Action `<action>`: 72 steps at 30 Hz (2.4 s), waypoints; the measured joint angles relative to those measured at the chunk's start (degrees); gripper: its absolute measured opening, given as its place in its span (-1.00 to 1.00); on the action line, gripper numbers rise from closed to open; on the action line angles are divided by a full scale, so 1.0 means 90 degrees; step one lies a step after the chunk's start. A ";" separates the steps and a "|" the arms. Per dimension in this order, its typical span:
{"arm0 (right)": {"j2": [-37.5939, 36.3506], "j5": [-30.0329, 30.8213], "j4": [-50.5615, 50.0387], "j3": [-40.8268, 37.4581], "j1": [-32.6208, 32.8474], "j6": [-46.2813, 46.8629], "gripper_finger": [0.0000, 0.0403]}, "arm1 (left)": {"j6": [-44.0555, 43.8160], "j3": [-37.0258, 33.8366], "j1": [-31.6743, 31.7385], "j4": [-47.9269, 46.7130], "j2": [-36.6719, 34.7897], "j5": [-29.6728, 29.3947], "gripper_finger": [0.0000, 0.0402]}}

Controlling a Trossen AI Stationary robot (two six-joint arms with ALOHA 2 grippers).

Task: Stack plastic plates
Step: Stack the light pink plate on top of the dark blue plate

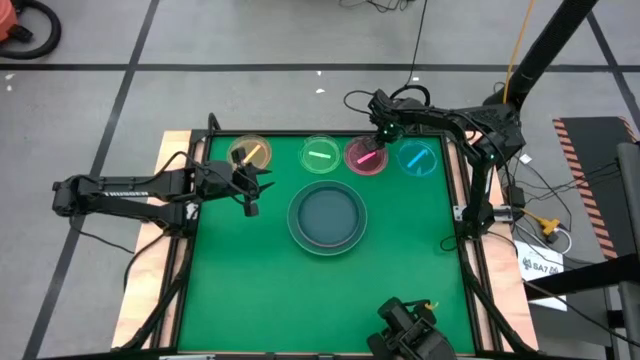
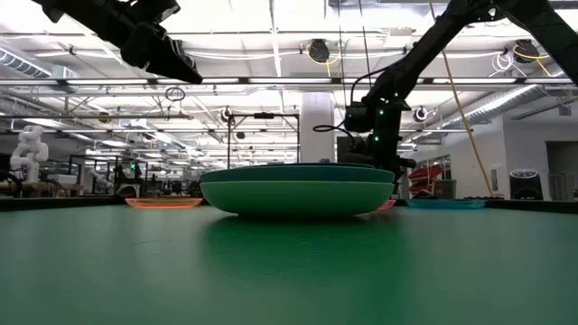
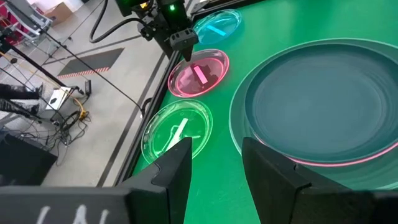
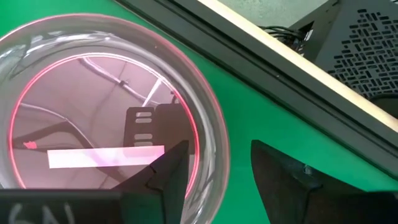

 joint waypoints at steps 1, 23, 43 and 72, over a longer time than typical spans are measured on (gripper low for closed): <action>0.0000 0.0000 0.0000 0.0000 0.0000 0.0000 -0.17 | 0.0000 0.0000 0.0000 0.0000 0.0000 0.0000 -0.26; 0.0199 -0.0012 0.0039 -0.0005 0.0002 -0.0119 -0.18 | -0.0002 0.0000 0.0000 -0.0002 0.0000 0.0000 -0.26; 0.0199 -0.0012 0.0046 -0.0002 0.0002 -0.0095 -0.66 | 0.0000 0.0000 0.0000 -0.0002 0.0002 0.0000 -0.26; 0.0194 -0.0015 0.0001 0.0002 0.0005 -0.0100 -0.96 | 0.0000 0.0000 0.0001 -0.0041 0.0001 0.0000 -0.26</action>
